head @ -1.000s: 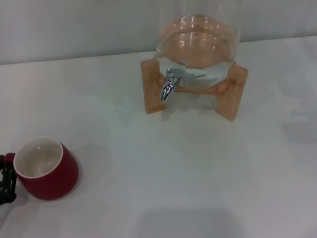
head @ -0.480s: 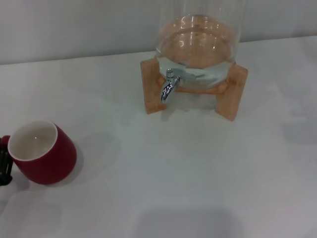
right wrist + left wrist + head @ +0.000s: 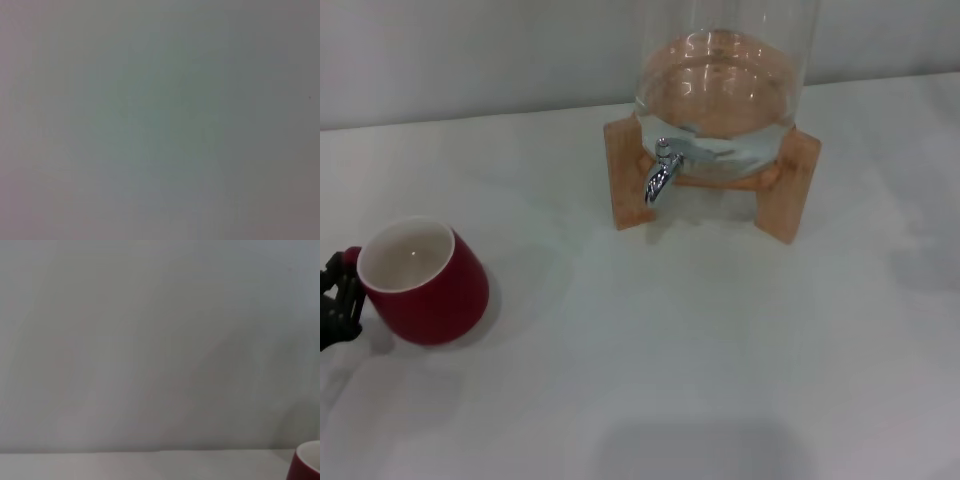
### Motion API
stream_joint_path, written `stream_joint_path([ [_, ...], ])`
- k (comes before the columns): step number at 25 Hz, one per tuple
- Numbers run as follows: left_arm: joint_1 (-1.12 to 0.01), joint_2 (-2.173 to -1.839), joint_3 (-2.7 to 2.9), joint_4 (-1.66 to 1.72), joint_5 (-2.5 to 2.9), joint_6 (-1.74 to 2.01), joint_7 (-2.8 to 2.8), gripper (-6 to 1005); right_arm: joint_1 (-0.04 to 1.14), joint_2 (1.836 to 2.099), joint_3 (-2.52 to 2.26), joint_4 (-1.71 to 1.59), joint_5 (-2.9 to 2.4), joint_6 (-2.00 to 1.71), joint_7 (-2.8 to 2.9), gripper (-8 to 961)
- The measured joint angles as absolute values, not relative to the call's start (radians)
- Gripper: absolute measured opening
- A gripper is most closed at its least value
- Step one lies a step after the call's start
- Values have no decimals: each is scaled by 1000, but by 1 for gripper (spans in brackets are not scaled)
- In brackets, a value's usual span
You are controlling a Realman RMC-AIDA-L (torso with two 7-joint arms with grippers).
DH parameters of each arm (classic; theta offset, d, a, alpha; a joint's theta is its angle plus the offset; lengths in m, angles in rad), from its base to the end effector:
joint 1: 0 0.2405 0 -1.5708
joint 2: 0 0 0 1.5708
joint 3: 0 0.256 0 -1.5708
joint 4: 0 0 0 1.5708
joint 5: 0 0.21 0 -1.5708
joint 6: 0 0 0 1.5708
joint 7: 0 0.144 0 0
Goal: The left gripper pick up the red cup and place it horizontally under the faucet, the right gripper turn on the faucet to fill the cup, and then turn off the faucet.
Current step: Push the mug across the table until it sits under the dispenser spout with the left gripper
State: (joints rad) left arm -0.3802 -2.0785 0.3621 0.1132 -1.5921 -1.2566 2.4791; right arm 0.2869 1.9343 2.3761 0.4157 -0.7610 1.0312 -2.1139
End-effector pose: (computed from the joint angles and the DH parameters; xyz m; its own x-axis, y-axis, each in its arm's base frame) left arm -0.3525 0.2908 -0.0233 0.6238 0.1856 0.7592 0.7504 -0.4140 -0.5153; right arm 0.4023 0.3247 0.1472 0.4279 0.0667 -0.9014 -0.9035 0.0035 -0.4286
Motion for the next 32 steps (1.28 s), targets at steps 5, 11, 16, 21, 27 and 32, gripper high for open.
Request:
stream_joint_path([
  [5,-420,-2080,363,113,-1589,-1212,2480,156,287,1935,2376,415,-761,1031,-2114,630],
  [11,-470,-2082,364,108,-1563,-1165,2480,155,288,1937,2376,411,-761,1031,-2118,630],
  [16,-501,-2083,364,104,-1530,-1143,2480,155,292,1939,2376,407,-761,1031,-2127,630],
  [21,-532,-2084,364,102,-1508,-1096,2496,155,296,1939,2376,406,-761,1026,-2128,630],
  [27,-559,-2086,369,100,-1487,-1067,2545,155,297,1944,2376,406,-761,1025,-2140,630],
  [32,-582,-2087,382,97,-1486,-1065,2556,155,299,1946,2376,406,-761,1025,-2140,630],
])
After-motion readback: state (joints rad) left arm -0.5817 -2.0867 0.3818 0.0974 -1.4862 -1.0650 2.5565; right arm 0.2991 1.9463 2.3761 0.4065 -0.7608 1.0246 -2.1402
